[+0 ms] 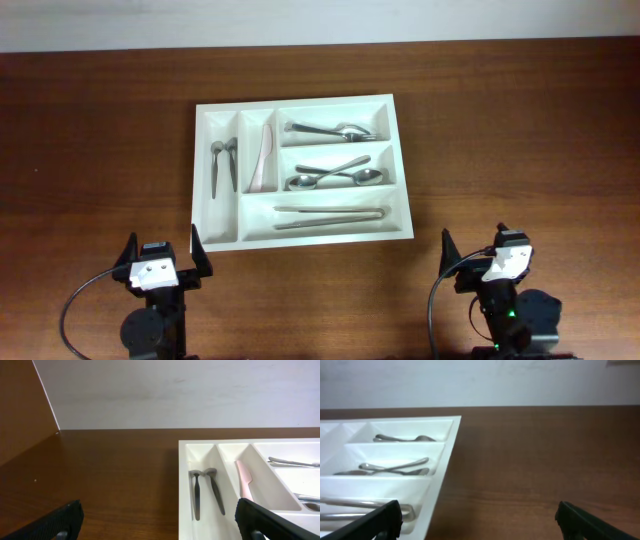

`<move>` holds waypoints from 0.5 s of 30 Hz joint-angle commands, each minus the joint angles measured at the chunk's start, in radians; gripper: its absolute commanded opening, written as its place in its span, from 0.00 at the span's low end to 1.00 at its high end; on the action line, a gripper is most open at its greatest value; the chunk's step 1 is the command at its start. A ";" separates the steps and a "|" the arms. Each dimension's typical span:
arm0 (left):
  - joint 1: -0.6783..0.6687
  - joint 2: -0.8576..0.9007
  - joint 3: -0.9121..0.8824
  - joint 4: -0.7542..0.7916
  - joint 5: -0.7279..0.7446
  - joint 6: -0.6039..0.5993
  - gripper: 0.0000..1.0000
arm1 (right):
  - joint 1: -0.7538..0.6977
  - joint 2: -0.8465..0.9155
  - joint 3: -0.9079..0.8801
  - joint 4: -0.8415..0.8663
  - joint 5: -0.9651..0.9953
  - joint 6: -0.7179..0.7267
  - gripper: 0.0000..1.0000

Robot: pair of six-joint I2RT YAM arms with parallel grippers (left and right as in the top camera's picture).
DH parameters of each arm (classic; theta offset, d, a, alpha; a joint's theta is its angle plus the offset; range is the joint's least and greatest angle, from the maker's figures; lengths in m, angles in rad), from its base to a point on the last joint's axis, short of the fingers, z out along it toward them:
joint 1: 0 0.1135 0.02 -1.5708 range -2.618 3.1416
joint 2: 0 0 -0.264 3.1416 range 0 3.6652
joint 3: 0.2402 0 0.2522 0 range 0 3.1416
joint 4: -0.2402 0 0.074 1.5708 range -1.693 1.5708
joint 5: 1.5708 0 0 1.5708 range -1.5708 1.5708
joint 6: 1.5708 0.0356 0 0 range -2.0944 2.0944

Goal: Pack container

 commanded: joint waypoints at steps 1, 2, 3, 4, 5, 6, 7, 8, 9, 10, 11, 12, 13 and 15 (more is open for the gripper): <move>0.004 -0.009 -0.005 -0.002 0.012 -0.010 0.99 | 0.010 -0.014 -0.027 0.024 -0.013 -0.003 0.99; 0.004 -0.009 -0.005 -0.002 0.012 -0.010 0.99 | 0.010 -0.014 -0.027 0.023 -0.013 -0.003 0.99; 0.004 -0.009 -0.005 -0.002 0.011 -0.010 0.99 | 0.011 -0.014 -0.027 0.023 -0.014 -0.003 0.99; 0.004 -0.009 -0.005 -0.002 0.011 -0.010 0.99 | 0.014 -0.014 -0.027 0.023 -0.013 -0.003 0.99; 0.004 -0.009 -0.005 -0.002 0.012 -0.010 0.99 | 0.020 -0.014 -0.027 0.023 -0.013 -0.003 0.99; 0.004 -0.009 -0.005 -0.002 0.012 -0.010 0.99 | 0.028 -0.014 -0.027 0.023 -0.013 -0.003 0.99; 0.004 -0.009 -0.005 -0.002 0.012 -0.010 0.99 | 0.039 -0.014 -0.027 0.023 -0.012 -0.003 0.99; 0.004 -0.009 -0.005 -0.002 0.012 -0.010 0.99 | 0.051 -0.014 -0.027 0.023 -0.010 -0.003 0.99; 0.004 -0.009 -0.005 -0.002 0.011 -0.010 0.99 | 0.058 -0.014 -0.027 0.022 -0.009 -0.003 0.99; 0.004 -0.009 -0.005 -0.002 0.012 -0.010 0.99 | 0.066 -0.014 -0.027 0.021 -0.010 -0.017 0.99; 0.004 -0.009 -0.005 -0.002 0.012 -0.010 0.99 | 0.070 -0.014 -0.027 0.021 -0.009 -0.032 0.99; 0.004 -0.009 -0.005 -0.002 0.012 -0.010 0.99 | 0.070 -0.014 -0.027 0.021 -0.010 -0.045 0.99; 0.004 -0.009 -0.005 -0.002 0.011 -0.010 0.99 | 0.070 -0.014 -0.027 0.020 -0.007 -0.048 0.99; 0.004 -0.009 -0.005 -0.002 0.011 -0.010 0.99 | 0.070 -0.014 -0.027 0.019 -0.005 -0.048 0.99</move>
